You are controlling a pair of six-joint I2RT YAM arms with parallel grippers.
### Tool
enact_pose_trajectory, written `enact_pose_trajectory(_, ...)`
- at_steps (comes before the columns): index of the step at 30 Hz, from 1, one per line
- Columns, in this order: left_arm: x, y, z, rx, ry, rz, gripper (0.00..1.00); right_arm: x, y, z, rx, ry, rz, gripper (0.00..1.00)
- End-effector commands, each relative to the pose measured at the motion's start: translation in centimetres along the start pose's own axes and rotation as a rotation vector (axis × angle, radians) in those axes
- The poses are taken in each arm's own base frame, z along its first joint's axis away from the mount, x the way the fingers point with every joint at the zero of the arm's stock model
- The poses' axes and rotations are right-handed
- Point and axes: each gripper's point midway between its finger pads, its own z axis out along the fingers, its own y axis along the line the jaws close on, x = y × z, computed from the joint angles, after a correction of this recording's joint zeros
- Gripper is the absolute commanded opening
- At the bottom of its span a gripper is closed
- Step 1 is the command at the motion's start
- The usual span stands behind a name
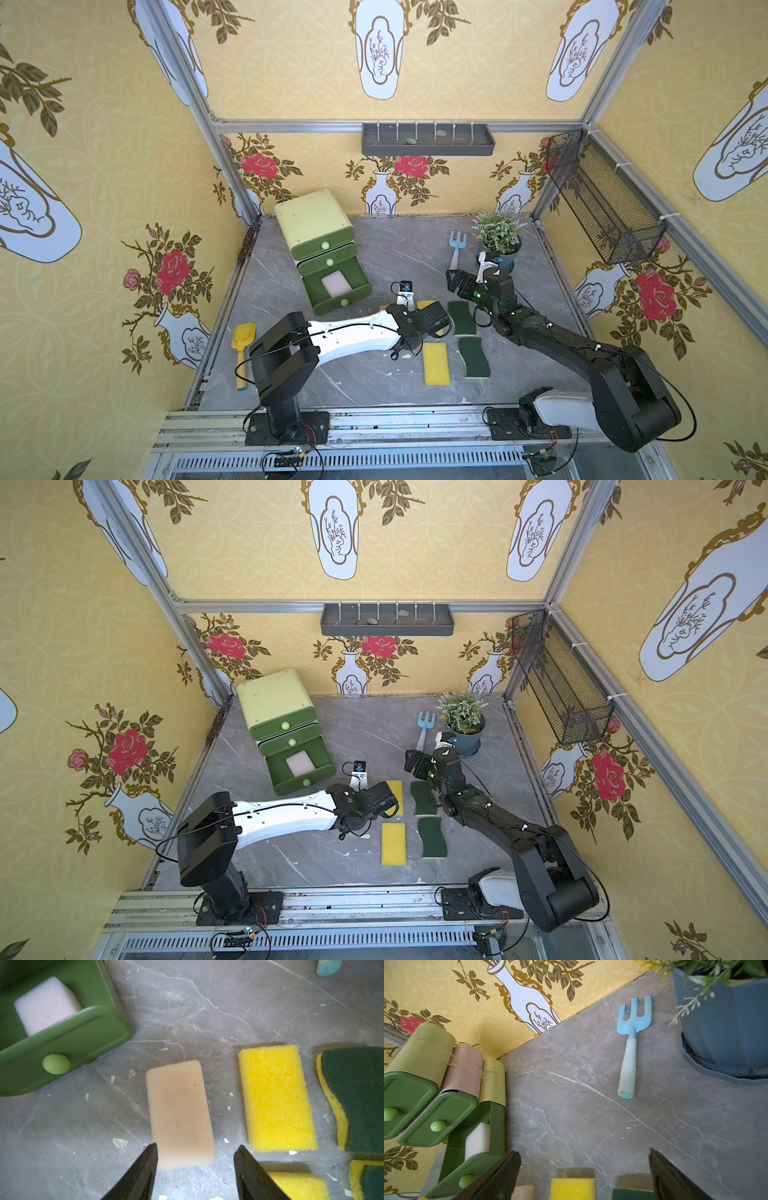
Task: Take the sponge out of the drawer
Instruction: Place the sponge at the center of the board, then pick up the sponge from the drawer.
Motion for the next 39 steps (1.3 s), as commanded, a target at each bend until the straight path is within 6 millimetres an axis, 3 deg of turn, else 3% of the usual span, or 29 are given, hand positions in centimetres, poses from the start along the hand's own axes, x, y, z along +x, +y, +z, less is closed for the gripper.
enact_pose_trajectory(1,-1.3,2.3,-0.4,-0.047,-0.034,0.005,0.65,-0.7,0.6,0.0,-0.027,-0.029,0.010,0.98)
enact_pose_trajectory(10,-5.8,9.5,-1.3,-0.093,-0.089,-0.102,0.69,-0.6,0.6,0.2,-0.031,-0.018,0.011,0.98)
enact_pose_trajectory(19,-8.3,15.2,0.9,-0.091,-0.091,-0.213,0.69,-0.5,0.5,0.4,-0.028,-0.013,0.013,0.98)
enact_pose_trajectory(29,-9.0,19.4,4.7,-0.093,-0.064,-0.316,0.64,-0.3,0.4,0.6,-0.027,-0.005,0.014,0.98)
enact_pose_trajectory(35,-8.0,19.9,6.9,-0.099,-0.013,-0.328,0.59,-0.2,0.4,0.7,-0.025,-0.001,0.015,0.98)
enact_pose_trajectory(39,-7.2,21.3,8.4,-0.111,0.014,-0.382,0.57,-0.1,0.4,0.8,-0.026,0.005,0.016,0.99)
